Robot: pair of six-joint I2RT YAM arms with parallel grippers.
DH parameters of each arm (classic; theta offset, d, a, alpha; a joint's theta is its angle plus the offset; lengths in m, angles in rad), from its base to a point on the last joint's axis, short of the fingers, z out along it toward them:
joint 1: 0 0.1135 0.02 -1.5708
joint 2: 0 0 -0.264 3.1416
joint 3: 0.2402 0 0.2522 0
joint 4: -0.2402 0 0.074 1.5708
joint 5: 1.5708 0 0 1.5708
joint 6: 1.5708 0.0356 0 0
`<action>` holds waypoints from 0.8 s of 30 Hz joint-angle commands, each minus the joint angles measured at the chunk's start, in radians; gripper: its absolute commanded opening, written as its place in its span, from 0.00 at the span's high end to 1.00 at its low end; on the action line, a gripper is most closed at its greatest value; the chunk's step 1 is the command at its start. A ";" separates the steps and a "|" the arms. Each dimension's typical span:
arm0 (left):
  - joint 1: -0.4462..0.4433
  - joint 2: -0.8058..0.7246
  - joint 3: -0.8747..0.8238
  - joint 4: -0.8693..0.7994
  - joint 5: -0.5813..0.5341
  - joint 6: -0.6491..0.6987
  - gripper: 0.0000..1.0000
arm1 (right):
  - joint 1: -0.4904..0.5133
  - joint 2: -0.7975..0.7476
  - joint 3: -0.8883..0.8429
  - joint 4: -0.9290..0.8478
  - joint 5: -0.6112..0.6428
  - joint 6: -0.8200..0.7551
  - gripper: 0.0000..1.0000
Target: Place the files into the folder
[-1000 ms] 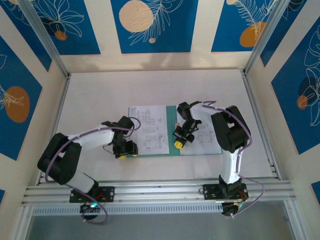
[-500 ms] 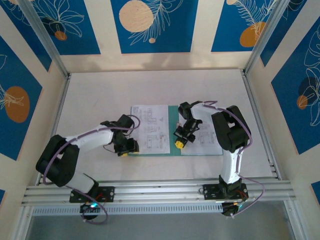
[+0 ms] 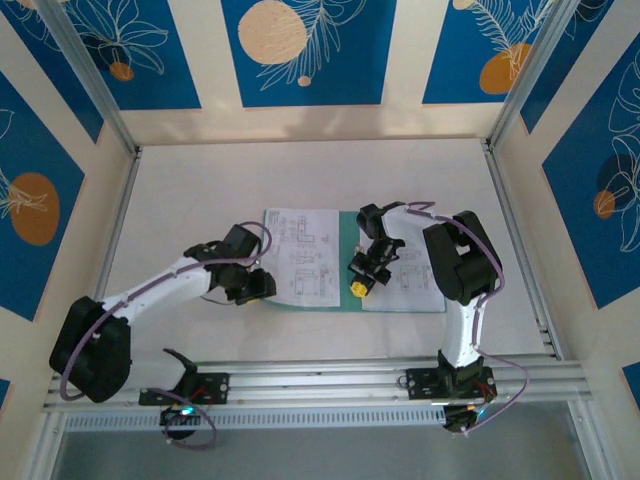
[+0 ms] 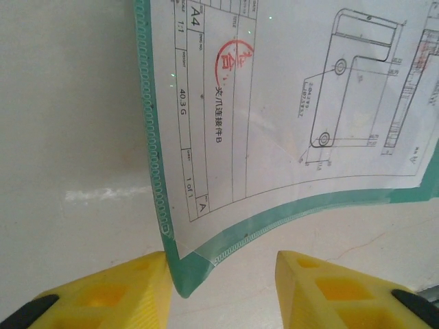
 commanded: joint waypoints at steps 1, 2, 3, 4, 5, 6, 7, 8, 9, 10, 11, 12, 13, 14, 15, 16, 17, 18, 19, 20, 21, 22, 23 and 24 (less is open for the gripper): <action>-0.017 -0.032 0.022 0.063 0.042 -0.007 0.60 | 0.002 0.069 -0.038 0.030 0.110 -0.013 0.95; -0.016 -0.035 0.021 0.065 0.040 -0.009 0.62 | 0.002 0.070 -0.038 0.031 0.109 -0.013 0.95; -0.017 -0.036 0.024 0.063 0.039 -0.009 0.62 | 0.002 0.070 -0.038 0.031 0.109 -0.013 0.96; -0.016 -0.038 0.023 0.062 0.039 -0.009 0.63 | 0.002 0.068 -0.038 0.031 0.109 -0.014 0.96; -0.016 -0.040 0.024 0.061 0.038 -0.009 0.63 | 0.002 0.068 -0.038 0.031 0.108 -0.014 0.96; -0.016 -0.044 0.022 0.059 0.036 -0.009 0.64 | 0.002 0.069 -0.037 0.031 0.107 -0.015 0.96; -0.017 -0.050 0.021 0.058 0.033 -0.009 0.64 | 0.001 0.068 -0.037 0.031 0.108 -0.014 0.96; -0.016 -0.058 0.020 0.055 0.028 -0.010 0.64 | 0.000 0.068 -0.036 0.031 0.108 -0.015 0.96; -0.015 -0.067 0.018 0.054 0.024 -0.012 0.65 | 0.000 0.068 -0.035 0.031 0.107 -0.017 0.96; -0.016 -0.073 0.016 0.054 0.020 -0.013 0.65 | 0.000 0.068 -0.035 0.031 0.108 -0.017 0.96; -0.017 -0.082 0.013 0.053 0.017 -0.014 0.65 | 0.000 0.068 -0.035 0.031 0.107 -0.017 0.96; -0.016 -0.087 0.011 0.054 0.014 -0.015 0.66 | 0.001 0.069 -0.035 0.031 0.108 -0.017 0.96; -0.017 -0.093 0.006 0.057 0.013 -0.019 0.67 | 0.000 0.069 -0.035 0.031 0.107 -0.017 0.96; -0.016 -0.100 0.000 0.062 0.011 -0.023 0.67 | 0.001 0.070 -0.035 0.031 0.108 -0.017 0.96; -0.016 -0.107 -0.007 0.070 0.010 -0.028 0.68 | 0.001 0.069 -0.035 0.031 0.107 -0.016 0.96; -0.016 -0.112 -0.015 0.077 0.010 -0.033 0.69 | 0.000 0.071 -0.035 0.030 0.108 -0.018 0.96; -0.017 -0.116 -0.023 0.086 0.009 -0.040 0.69 | 0.001 0.069 -0.035 0.030 0.108 -0.018 0.96; -0.016 -0.120 -0.029 0.094 0.009 -0.046 0.70 | 0.000 0.069 -0.035 0.029 0.108 -0.018 0.96; -0.017 -0.127 -0.036 0.103 0.009 -0.052 0.71 | 0.000 0.068 -0.035 0.030 0.108 -0.018 0.96; -0.015 -0.133 -0.043 0.110 0.005 -0.059 0.72 | -0.001 0.068 -0.035 0.028 0.110 -0.019 0.96; -0.016 -0.139 -0.048 0.115 0.002 -0.064 0.73 | -0.001 0.068 -0.036 0.027 0.110 -0.019 0.96; -0.015 -0.146 -0.053 0.119 0.000 -0.069 0.74 | -0.001 0.068 -0.037 0.027 0.112 -0.019 0.96; -0.016 -0.152 -0.058 0.123 -0.007 -0.075 0.75 | -0.003 0.066 -0.039 0.027 0.111 -0.019 0.96; -0.016 -0.156 -0.059 0.125 -0.010 -0.077 0.75 | -0.003 0.066 -0.038 0.025 0.112 -0.020 0.96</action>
